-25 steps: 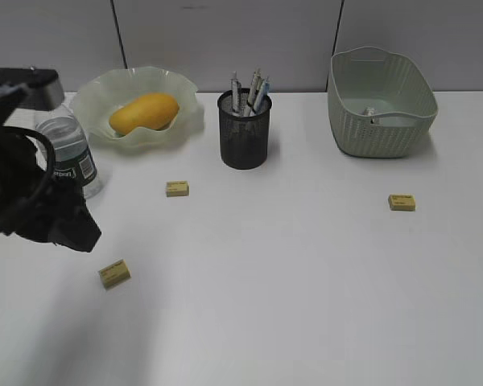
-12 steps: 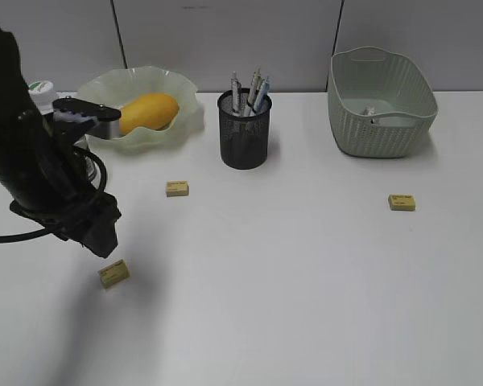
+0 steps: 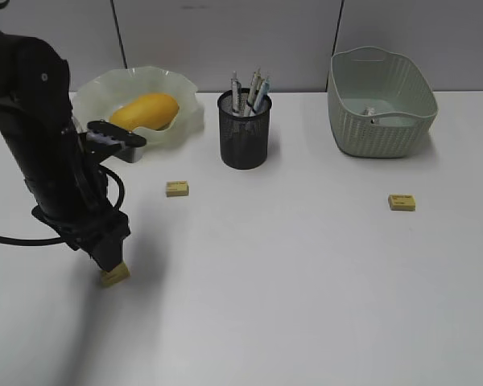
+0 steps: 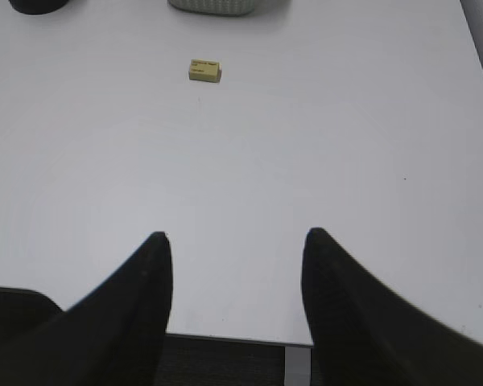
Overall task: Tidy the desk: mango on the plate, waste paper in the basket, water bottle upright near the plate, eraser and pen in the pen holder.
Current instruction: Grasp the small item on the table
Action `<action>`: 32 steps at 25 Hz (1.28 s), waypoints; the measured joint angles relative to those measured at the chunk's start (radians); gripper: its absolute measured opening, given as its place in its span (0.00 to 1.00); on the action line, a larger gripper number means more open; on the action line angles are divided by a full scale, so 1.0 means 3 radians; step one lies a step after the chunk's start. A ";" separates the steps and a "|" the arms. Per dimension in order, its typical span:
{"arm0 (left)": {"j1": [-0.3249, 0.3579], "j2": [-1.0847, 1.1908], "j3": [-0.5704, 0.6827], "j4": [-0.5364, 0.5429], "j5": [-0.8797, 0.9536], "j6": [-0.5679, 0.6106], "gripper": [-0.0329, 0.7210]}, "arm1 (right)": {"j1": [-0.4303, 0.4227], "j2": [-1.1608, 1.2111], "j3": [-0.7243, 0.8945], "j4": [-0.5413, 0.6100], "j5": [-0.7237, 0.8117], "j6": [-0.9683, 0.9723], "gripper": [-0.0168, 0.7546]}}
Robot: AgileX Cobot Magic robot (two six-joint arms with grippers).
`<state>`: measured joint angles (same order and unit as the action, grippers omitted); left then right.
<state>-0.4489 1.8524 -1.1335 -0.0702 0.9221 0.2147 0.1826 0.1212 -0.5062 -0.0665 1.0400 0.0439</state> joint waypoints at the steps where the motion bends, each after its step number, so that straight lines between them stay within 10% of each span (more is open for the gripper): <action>1: 0.0000 0.0040 -0.0003 0.0004 0.0000 0.0023 0.71 | 0.0000 0.0000 0.0000 0.0000 0.0000 0.0000 0.56; 32: -0.0134 0.0347 -0.0016 0.0179 -0.0336 0.0188 0.67 | 0.0000 0.0000 0.0000 0.0000 0.0000 0.0000 0.56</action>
<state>-0.4892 1.9564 -1.1382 -0.0165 0.8213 0.2711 0.1826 0.1212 -0.5062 -0.0665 1.0400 0.0439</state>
